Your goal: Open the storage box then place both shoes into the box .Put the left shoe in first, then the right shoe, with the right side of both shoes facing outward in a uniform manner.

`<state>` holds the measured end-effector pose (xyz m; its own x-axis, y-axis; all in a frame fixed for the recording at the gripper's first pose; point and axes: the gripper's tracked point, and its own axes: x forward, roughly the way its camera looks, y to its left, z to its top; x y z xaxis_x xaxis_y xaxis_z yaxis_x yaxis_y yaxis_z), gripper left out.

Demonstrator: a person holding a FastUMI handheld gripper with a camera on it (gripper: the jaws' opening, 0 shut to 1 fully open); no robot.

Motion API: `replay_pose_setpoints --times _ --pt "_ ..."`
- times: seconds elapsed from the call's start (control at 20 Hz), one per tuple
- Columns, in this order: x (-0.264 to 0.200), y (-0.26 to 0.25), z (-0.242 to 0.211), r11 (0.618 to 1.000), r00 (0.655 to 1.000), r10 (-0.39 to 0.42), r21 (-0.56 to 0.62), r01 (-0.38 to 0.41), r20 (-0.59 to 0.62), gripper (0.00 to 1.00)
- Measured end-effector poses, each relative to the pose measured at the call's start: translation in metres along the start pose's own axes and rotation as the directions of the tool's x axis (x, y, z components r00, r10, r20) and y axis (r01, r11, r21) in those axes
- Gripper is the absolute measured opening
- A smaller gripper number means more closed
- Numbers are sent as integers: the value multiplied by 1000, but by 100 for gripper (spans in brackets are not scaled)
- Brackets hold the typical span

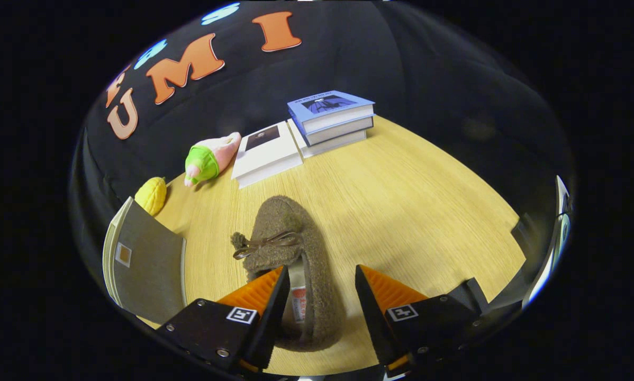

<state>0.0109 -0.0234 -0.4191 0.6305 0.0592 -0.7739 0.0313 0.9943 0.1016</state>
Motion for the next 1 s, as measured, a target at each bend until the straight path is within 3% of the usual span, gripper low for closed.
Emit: replay_pose_setpoints --times 0.05,0.35,0.4,0.45,0.5,1.0 --pt "3 1 -3 1000 1000 6 -6 -6 -7 72" --pt "10 -4 -4 1000 999 -29 -10 29 -17 30" --pt "9 -6 -1 999 999 -38 9 38 -11 14" --pt "8 -5 0 999 999 -39 17 39 -18 7" --pt "7 -6 -1 999 999 -46 23 46 -18 4" --pt "-43 39 52 994 992 -85 74 78 89 2"
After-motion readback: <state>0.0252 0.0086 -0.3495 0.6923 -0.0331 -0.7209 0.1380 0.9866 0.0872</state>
